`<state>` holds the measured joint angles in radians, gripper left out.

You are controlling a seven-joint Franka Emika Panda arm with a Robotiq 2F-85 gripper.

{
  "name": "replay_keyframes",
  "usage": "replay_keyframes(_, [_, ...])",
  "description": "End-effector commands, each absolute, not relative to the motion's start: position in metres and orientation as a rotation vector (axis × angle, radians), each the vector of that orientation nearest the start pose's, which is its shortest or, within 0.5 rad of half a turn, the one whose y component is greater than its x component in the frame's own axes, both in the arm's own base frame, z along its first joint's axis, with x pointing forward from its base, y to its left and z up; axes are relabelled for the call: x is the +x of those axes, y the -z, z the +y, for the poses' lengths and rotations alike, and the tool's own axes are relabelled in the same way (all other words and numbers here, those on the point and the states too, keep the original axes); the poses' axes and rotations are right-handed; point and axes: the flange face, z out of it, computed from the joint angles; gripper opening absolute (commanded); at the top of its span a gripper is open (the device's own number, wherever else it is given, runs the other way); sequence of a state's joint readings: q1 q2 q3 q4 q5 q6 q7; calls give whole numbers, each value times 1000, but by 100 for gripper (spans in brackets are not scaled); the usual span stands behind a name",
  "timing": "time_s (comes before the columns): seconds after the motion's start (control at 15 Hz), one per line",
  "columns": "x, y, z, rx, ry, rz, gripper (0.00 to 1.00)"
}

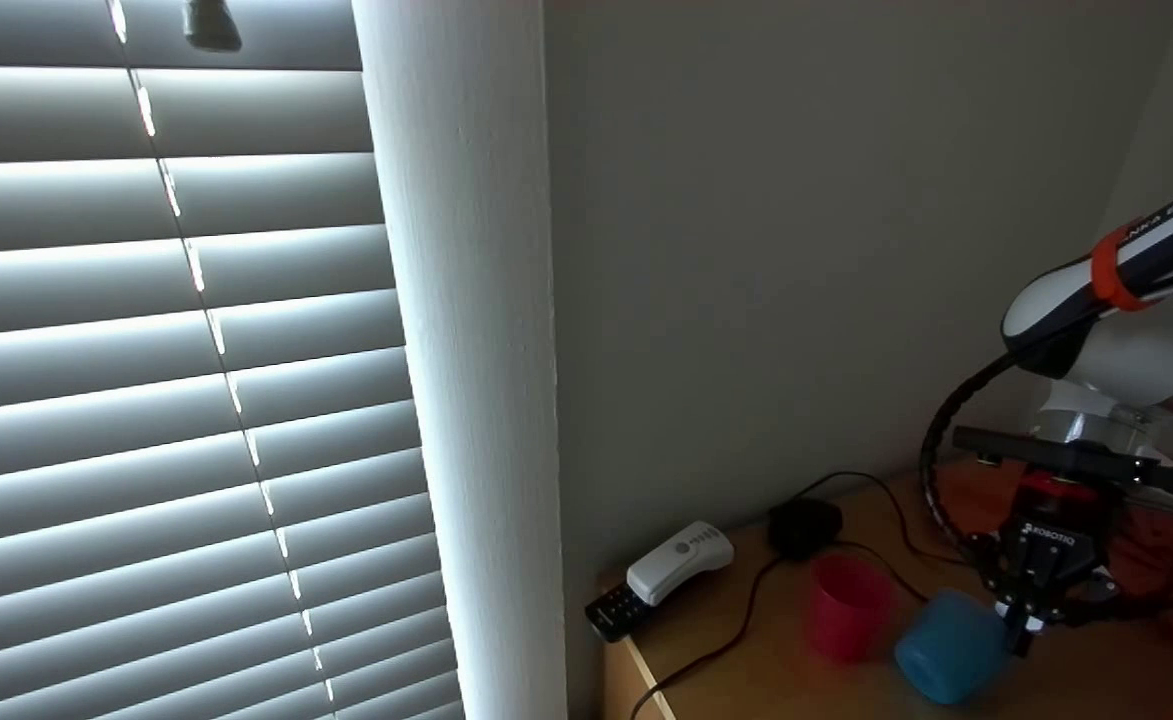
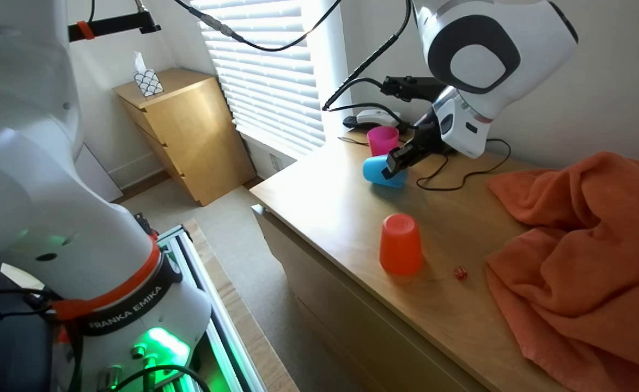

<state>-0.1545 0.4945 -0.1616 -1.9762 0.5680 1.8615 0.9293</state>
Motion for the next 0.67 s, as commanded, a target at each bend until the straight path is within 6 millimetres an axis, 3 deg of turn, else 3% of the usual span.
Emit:
replay_keyframes(0.0, [524,-206,-120,-2012,-911,2006,1])
replay_keyframes(0.33, [509,-228,-95,-2233,-696,2035,1])
replay_keyframes(0.6, [497,-244,-58,-2423,-432,2027,1])
